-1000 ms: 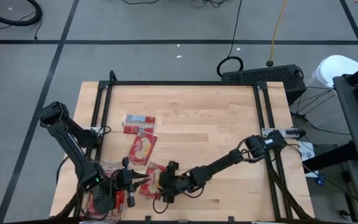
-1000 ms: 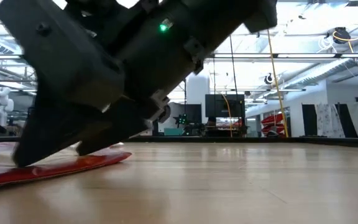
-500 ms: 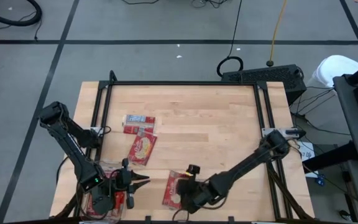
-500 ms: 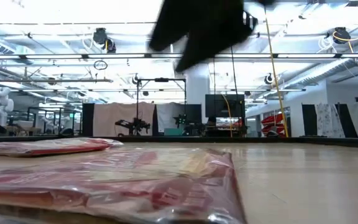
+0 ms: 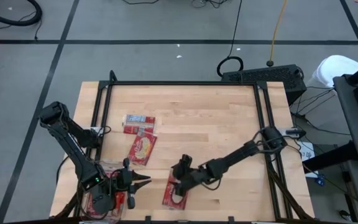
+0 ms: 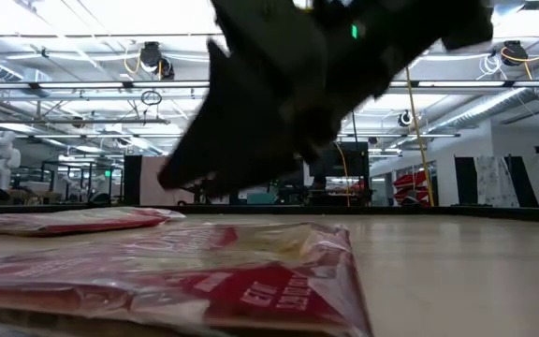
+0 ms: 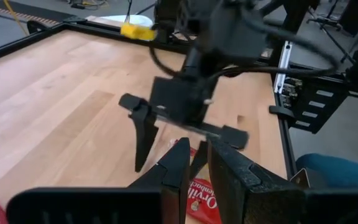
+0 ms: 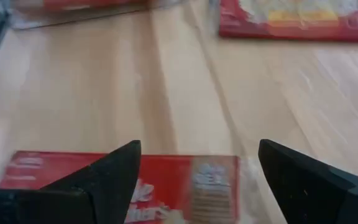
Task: Sort popcorn bags into baskets
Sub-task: Put the popcorn bag into the transparent bin
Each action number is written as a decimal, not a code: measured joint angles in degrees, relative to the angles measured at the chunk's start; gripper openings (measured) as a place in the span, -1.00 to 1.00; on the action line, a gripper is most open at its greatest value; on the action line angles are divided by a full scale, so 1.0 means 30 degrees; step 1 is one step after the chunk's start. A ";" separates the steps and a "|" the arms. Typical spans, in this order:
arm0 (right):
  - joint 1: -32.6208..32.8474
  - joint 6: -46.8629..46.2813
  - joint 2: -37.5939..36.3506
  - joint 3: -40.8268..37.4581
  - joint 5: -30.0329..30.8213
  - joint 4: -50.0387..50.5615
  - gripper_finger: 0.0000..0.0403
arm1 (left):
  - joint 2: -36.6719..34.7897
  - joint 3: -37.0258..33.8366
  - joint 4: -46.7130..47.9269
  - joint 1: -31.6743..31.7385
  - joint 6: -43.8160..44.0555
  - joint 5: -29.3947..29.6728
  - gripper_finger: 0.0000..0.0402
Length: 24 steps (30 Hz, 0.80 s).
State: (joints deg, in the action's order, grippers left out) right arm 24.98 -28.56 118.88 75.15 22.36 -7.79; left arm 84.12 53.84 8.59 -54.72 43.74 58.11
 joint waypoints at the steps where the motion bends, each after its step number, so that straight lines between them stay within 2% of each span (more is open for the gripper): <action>1: -0.0127 -0.0093 0.0054 -0.0359 -0.0070 -0.0259 0.56 | 0.0000 0.0000 0.0036 0.0000 -0.0029 0.0001 -0.69; 7: -0.0187 -0.0397 0.0483 -0.2068 -0.1103 -0.0734 0.34 | 0.0000 0.0000 0.0048 0.0044 -0.0180 0.0138 -0.69; 9: -0.0089 -0.0996 0.0468 -0.2683 -0.0789 -0.0929 0.22 | 0.0000 0.0000 0.0055 0.0102 -0.0155 0.0138 -0.69; 14: -0.0053 -0.2418 0.0016 -0.4064 -0.0467 -0.0685 -0.18 | 0.0000 0.0000 0.0063 0.0111 -0.0107 0.0138 -0.69; 21: 0.0042 -0.2131 -0.1298 -0.4938 -0.1022 -0.0461 -0.89 | 0.0000 0.0000 0.0192 0.0109 -0.0095 0.0138 -0.69; 24: 0.0183 -0.1750 -0.2158 -0.5357 -0.0906 -0.0230 -0.96 | 0.0000 0.0000 0.0230 0.0266 -0.0087 0.0141 -0.69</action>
State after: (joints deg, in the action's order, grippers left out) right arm 25.53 -33.81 112.41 59.08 19.64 -8.48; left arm 84.12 53.84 9.28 -53.92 43.48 58.53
